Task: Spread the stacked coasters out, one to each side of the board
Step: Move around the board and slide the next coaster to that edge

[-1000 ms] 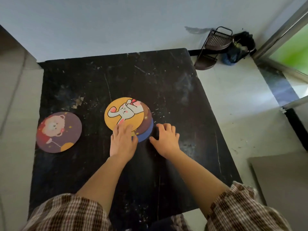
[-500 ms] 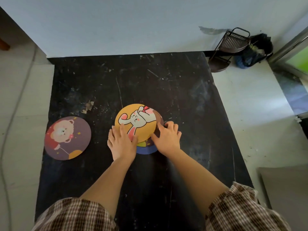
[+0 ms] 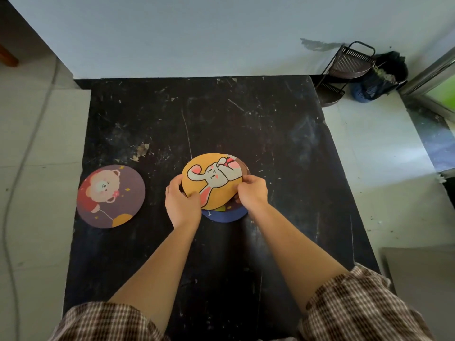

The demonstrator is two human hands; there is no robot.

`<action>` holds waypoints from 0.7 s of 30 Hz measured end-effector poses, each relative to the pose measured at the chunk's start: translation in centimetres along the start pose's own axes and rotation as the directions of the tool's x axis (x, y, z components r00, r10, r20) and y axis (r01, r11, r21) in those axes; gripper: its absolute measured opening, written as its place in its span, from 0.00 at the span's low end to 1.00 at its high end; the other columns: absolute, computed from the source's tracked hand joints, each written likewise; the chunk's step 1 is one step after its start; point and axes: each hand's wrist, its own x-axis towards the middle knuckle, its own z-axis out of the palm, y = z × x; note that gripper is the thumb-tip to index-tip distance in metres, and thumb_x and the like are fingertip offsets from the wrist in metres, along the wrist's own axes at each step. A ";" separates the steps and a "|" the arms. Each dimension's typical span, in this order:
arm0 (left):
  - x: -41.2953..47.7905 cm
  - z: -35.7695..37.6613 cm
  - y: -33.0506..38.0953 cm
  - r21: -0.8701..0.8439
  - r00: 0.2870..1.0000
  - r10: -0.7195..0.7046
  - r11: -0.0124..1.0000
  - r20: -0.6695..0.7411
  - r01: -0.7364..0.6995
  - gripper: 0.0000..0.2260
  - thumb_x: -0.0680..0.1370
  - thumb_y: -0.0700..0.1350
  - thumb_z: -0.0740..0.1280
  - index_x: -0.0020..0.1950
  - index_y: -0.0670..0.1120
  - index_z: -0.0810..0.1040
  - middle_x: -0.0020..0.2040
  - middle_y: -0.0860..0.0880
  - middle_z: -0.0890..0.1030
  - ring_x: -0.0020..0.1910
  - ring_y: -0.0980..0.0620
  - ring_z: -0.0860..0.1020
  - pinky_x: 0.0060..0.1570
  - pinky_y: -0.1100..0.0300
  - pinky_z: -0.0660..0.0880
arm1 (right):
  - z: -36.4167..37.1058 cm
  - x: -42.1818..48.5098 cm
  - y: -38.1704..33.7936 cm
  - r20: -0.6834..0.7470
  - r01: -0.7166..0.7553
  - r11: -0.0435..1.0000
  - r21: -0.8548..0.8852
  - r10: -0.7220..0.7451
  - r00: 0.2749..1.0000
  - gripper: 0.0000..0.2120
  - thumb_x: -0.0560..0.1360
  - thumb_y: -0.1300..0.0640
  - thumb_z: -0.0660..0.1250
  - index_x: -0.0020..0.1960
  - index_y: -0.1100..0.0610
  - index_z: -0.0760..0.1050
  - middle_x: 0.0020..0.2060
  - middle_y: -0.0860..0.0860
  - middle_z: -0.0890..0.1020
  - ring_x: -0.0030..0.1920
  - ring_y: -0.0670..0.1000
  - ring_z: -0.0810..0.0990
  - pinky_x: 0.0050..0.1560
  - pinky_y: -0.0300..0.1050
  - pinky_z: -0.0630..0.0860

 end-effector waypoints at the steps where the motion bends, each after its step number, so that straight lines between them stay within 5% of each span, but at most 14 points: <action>1: -0.2 -0.3 -0.1 -0.051 0.999 -0.036 0.998 -0.002 0.036 0.24 0.73 0.38 0.69 0.68 0.47 0.70 0.63 0.47 0.76 0.54 0.51 0.77 0.44 0.62 0.75 | -0.5 -0.3 0.3 0.019 -0.032 0.998 0.062 0.031 0.999 0.12 0.71 0.68 0.61 0.47 0.58 0.80 0.39 0.57 0.82 0.35 0.56 0.80 0.39 0.49 0.80; 3: -0.8 -0.8 -0.3 -0.134 0.992 -0.123 0.983 0.011 0.124 0.24 0.74 0.41 0.67 0.70 0.46 0.68 0.61 0.48 0.79 0.51 0.54 0.77 0.44 0.65 0.74 | -1.8 -1.0 1.1 0.064 -0.105 0.978 0.182 0.095 0.993 0.11 0.72 0.69 0.62 0.41 0.57 0.80 0.35 0.55 0.81 0.28 0.52 0.77 0.33 0.46 0.79; 5: -1.9 -1.1 -0.9 -0.174 0.973 -0.216 0.958 0.078 0.227 0.25 0.75 0.43 0.66 0.72 0.44 0.67 0.53 0.49 0.82 0.50 0.53 0.79 0.51 0.57 0.77 | -3.2 -2.2 2.3 0.113 -0.162 0.953 0.255 0.137 0.984 0.11 0.73 0.69 0.63 0.40 0.57 0.78 0.35 0.55 0.80 0.29 0.51 0.76 0.32 0.44 0.79; 8: -4.3 -1.3 -2.0 -0.215 0.930 -0.297 0.915 0.216 0.342 0.20 0.76 0.45 0.67 0.68 0.42 0.73 0.44 0.48 0.83 0.42 0.53 0.81 0.42 0.59 0.79 | -5.2 -4.1 4.6 0.168 -0.233 0.909 0.347 0.184 0.968 0.09 0.75 0.70 0.61 0.43 0.59 0.76 0.35 0.56 0.80 0.29 0.51 0.76 0.30 0.42 0.78; 13: -10.0 -0.7 -3.1 -0.304 0.880 -0.257 0.868 0.398 0.392 0.20 0.71 0.50 0.74 0.61 0.49 0.75 0.44 0.49 0.85 0.41 0.53 0.84 0.36 0.61 0.80 | -7.2 -7.0 8.8 0.245 -0.299 0.862 0.409 0.212 0.946 0.09 0.74 0.71 0.62 0.46 0.59 0.75 0.35 0.56 0.81 0.32 0.52 0.78 0.34 0.43 0.78; 21: -14.8 -1.7 -5.6 -0.189 0.832 -0.142 0.941 0.536 0.282 0.17 0.77 0.39 0.66 0.62 0.55 0.70 0.46 0.50 0.84 0.44 0.54 0.82 0.32 0.62 0.78 | -11.4 -9.7 14.9 0.305 -0.305 0.893 0.331 0.204 0.930 0.13 0.67 0.72 0.70 0.50 0.60 0.77 0.44 0.56 0.84 0.42 0.52 0.82 0.37 0.44 0.77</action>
